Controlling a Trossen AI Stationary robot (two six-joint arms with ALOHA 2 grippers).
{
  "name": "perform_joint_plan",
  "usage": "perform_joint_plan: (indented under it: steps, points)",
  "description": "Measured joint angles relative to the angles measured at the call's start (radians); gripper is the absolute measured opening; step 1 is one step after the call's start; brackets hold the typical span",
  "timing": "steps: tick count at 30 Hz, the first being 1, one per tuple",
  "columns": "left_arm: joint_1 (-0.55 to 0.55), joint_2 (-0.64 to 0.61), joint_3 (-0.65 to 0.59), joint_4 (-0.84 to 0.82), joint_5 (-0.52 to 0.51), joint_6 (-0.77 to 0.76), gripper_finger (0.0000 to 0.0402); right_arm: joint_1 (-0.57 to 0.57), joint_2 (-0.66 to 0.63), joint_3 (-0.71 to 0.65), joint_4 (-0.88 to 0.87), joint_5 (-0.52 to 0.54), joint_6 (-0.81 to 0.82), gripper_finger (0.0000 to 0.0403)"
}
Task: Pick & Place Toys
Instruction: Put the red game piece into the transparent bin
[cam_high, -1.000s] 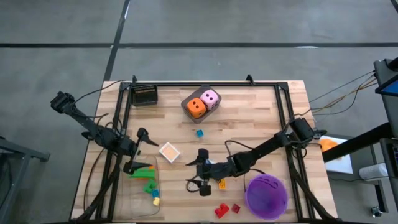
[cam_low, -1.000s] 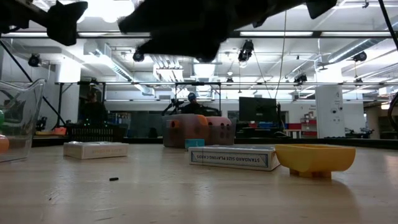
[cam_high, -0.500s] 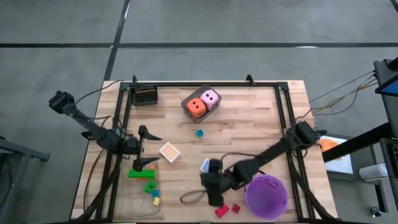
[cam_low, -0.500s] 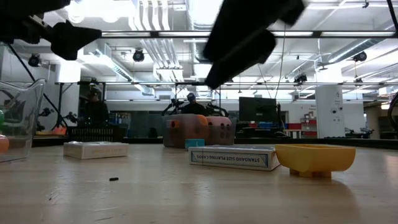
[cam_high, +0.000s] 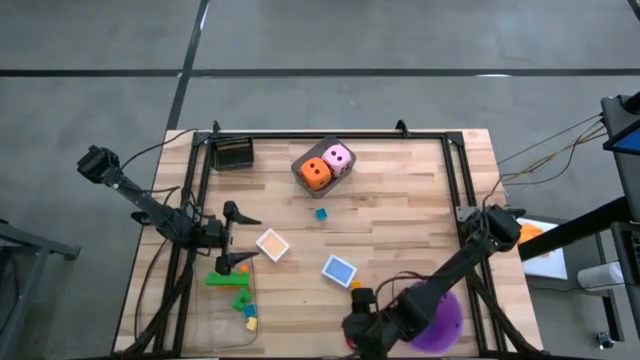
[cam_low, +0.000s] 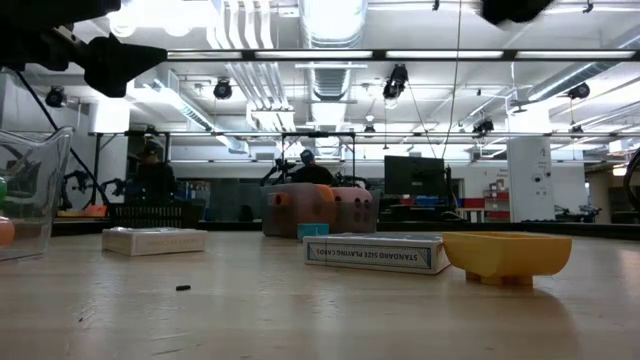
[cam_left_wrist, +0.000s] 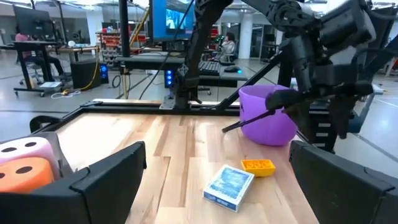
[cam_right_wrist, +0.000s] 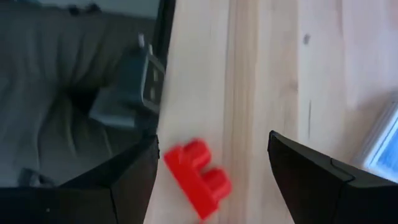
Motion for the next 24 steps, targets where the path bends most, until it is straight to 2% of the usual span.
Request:
perform_joint_plan:
  steps: [12, 24]
  points:
    - [0.001, 0.000, 0.000, -0.003, -0.022, 0.001, 0.0399, 0.037, 0.119, 0.124, -0.231, -0.034, 0.031, 0.0292]
    - [0.001, 0.000, 0.000, -0.006, -0.022, 0.002, 0.0399, 0.037, 0.232, 0.210, -0.284, -0.051, -0.066, 0.0292]
